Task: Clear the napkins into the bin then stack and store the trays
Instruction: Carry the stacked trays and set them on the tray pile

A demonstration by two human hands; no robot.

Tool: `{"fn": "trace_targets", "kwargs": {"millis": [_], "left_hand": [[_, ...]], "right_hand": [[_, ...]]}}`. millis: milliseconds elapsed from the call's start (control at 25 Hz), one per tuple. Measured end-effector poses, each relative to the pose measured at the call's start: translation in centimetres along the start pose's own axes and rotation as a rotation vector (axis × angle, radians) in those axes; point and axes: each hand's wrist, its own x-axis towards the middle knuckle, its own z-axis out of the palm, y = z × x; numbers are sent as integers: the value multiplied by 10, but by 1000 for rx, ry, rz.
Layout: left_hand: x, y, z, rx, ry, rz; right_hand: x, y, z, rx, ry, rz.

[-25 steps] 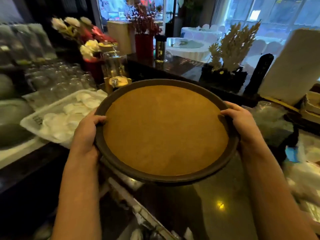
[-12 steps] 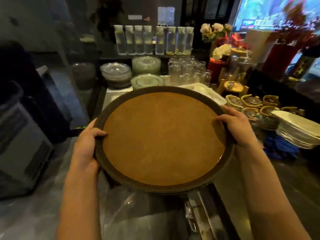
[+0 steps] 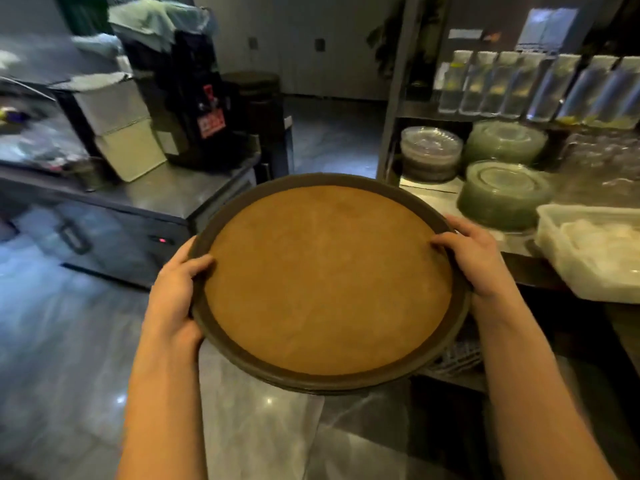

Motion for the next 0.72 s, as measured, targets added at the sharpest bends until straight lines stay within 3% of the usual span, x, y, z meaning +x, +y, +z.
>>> {"fn": "trace_targets", "kwargs": {"millis": [320,720], "left_hand": [[69,24,-72,-86,130,-5],[210,48,-40,-109,229,14]], "right_hand": [[51,-2,122,-52,-118,3],[209,-20,203,-79,-205,-30]]}}
